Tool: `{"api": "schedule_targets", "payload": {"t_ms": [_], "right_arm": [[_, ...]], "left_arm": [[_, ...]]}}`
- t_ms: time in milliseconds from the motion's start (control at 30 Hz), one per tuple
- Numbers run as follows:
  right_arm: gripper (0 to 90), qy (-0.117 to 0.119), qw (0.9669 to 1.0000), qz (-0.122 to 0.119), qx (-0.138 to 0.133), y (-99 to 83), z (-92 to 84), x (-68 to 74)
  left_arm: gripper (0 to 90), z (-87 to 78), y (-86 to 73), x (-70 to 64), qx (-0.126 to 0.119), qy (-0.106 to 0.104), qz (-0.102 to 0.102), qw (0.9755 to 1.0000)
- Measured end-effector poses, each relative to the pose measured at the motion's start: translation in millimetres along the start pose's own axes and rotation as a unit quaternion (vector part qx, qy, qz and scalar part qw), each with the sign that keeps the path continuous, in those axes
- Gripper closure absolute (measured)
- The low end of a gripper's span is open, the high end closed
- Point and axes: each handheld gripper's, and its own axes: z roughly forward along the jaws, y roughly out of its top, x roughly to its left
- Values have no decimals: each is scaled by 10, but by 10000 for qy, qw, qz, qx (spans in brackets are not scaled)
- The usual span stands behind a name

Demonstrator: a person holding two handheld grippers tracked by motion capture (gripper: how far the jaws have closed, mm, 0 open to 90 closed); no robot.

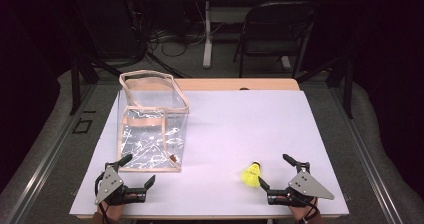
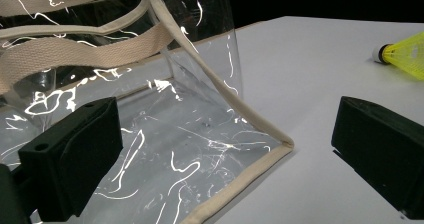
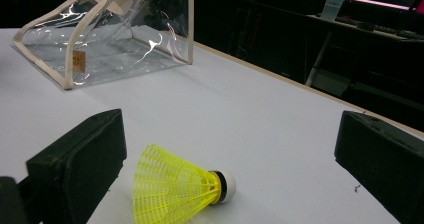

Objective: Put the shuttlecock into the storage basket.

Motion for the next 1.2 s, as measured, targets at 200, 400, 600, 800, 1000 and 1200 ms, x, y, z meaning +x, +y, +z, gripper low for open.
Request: {"api": "schedule_targets", "payload": {"t_ms": [200,400,600,800,1000,1200], "right_arm": [[0,7,10000,9,59,-6,6,-10],[0,8,9999,-42,119,4,21,3],[0,-13,9998,-75,202,40,34,37],[0,-49,9995,-99,312,66,60,80],[0,-107,9985,-162,502,90,93,127],[0,-189,9972,-192,697,105,123,170]], "left_arm": [[0,11,1,-1,1,-2,-10,10000],[0,3,1,1,0,26,-14,10000],[0,-15,-3,4,-15,26,-25,10000],[0,-18,-1,4,-20,20,-23,10000],[0,-13,0,4,-4,21,-20,10000],[0,-16,1,3,-12,23,-12,10000]]}}
